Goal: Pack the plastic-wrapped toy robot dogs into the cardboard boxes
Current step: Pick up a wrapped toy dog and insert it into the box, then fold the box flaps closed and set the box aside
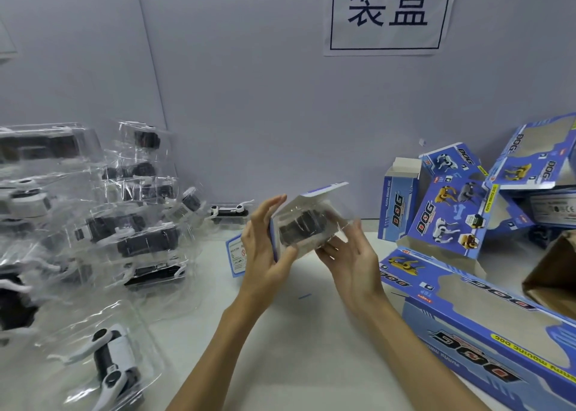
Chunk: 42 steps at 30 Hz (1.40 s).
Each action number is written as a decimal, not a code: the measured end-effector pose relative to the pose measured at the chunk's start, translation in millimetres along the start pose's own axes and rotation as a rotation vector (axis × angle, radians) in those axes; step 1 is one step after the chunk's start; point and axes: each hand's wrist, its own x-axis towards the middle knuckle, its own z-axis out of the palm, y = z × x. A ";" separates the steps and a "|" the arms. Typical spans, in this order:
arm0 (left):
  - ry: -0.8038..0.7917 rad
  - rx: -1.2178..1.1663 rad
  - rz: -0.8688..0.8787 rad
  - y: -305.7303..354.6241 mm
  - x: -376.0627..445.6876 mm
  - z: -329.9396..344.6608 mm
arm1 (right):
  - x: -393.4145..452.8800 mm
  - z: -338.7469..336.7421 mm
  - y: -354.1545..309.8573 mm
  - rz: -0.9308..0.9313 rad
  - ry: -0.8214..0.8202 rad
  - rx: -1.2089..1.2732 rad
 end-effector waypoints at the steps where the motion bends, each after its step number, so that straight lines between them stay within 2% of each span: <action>1: 0.009 0.010 0.001 -0.8 1.0 -0.5 | 1.1 0.5 -1.7 -0.024 -0.014 0.011; 4: 0.083 -0.159 -0.122 0.0 4.8 -2.8 | 2.9 2.8 -7.1 -0.072 -0.041 -0.035; 9: 0.125 -0.257 -0.138 2.6 5.6 -5.5 | -2.7 11.9 8.6 -0.293 0.092 -0.472; 13: 0.207 -0.360 -0.192 2.1 9.2 -9.2 | -5.8 18.9 6.5 -0.381 0.134 -0.468; 18: 0.276 -0.588 -0.330 7.4 18.0 -17.0 | -8.2 23.9 -3.0 -0.564 0.048 -0.657; 22: 0.244 -0.713 -0.439 3.2 21.6 -13.1 | -4.5 19.2 -2.4 -0.520 -0.090 -0.604; 24: 0.208 -0.675 -0.401 2.0 20.1 -8.6 | -2.6 13.1 -1.0 -0.517 -0.051 -0.616; 28: 0.047 -0.418 -0.237 3.9 12.7 0.5 | -1.1 1.4 2.6 -0.512 0.008 -0.716; 30: -0.002 -0.348 -0.237 -1.9 11.1 3.9 | -0.3 -3.5 1.7 -0.480 0.031 -0.715; 33: -0.025 -0.236 -0.248 -9.6 11.9 1.9 | 1.1 -6.8 -1.4 -0.565 0.063 -0.793; 42: -0.006 -0.481 -0.337 -3.1 14.5 -4.4 | 4.0 -1.6 -9.3 -0.561 0.061 -0.684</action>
